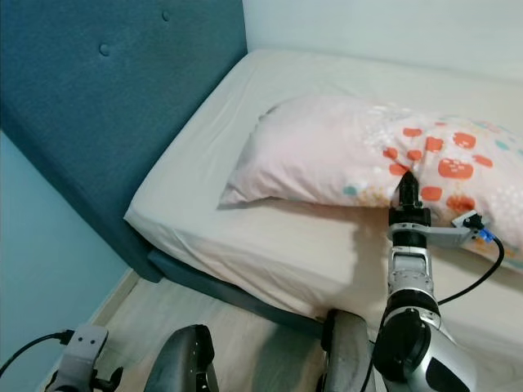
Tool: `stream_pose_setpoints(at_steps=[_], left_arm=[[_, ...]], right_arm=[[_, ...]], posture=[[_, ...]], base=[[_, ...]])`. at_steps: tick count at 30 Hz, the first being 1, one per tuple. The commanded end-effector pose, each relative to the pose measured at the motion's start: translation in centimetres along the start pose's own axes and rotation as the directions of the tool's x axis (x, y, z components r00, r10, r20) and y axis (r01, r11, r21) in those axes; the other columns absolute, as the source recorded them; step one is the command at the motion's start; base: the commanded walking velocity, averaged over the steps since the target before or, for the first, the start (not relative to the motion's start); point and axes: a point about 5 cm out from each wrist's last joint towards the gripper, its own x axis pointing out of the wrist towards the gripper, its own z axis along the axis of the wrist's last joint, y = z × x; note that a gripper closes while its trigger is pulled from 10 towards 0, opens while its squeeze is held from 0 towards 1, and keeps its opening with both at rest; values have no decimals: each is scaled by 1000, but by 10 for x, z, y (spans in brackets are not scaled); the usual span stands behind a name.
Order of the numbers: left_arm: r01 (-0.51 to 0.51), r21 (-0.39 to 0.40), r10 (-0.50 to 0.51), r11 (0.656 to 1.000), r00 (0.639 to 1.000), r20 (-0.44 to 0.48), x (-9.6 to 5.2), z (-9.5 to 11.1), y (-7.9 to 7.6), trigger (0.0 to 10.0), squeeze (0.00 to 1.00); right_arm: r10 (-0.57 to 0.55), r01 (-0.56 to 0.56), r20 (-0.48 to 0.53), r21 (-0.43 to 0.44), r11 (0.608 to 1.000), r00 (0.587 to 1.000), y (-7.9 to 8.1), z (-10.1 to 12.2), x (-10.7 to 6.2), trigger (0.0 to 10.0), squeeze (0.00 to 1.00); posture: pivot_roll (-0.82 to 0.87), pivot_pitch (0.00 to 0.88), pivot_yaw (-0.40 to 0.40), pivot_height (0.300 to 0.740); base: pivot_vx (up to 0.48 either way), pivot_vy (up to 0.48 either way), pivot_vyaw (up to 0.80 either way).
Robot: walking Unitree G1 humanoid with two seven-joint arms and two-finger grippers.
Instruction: Clean up the room
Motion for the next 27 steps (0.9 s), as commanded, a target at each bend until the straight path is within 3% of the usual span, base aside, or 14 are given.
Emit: stream_pose_setpoints(at_steps=[1, 7, 10, 12, 16, 18, 22, 27], left_arm=[[-2, 5, 2, 1000, 999, -32, -2, -7, -1, 10000, 0], [-5, -3, 5, 1000, 1000, -24, 1, -3, -3, 10000, 0], [-35, -41, 35, 999, 999, -5, 8, 10, -1, 10000, 0], [-82, -93, 84, 992, 996, 14, 13, 23, 5, 10000, 0], [-148, -182, 156, 972, 987, 29, 19, 40, 17, 10000, 0], [-148, -182, 156, 972, 987, 29, 19, 40, 17, 10000, 0], [-209, -300, 235, 931, 971, 51, 25, 62, 31, 10000, 0], [-214, -339, 244, 916, 968, 48, 28, 70, 29, 10000, 0]], right_arm=[[8, -9, -37, -28, 1000, 999, 6, -4, 6, 0, 0], [-34, 26, -78, -94, 995, 996, 6, -5, 9, 0, 0], [-170, 132, -151, -236, 963, 974, -1, -6, 10, 0, 0], [-184, 111, -181, -353, 929, 966, 1, -2, 13, 0, 0], [-120, -8, -257, -446, 895, 959, 9, -4, 16, 0, 0], [-120, -8, -257, -446, 895, 959, 9, -4, 16, 0, 0], [-35, -97, -270, -459, 883, 962, 21, 5, 25, 0, 0], [30, -153, -260, -470, 869, 965, 37, 15, 38, 0, 0]], posture=[[141, 165, 33, 456], [129, 146, 26, 456], [112, 123, 15, 456], [99, 100, -3, 456], [65, 69, -19, 461], [65, 69, -19, 461], [35, 28, -39, 481], [18, 0, -54, 496]], base=[[0, 0, 0], [0, 0, 0], [0, 0, 0], [0, 0, 0], [0, 0, 0], [0, 0, 0], [0, 0, 0], [-234, 0, 0]])
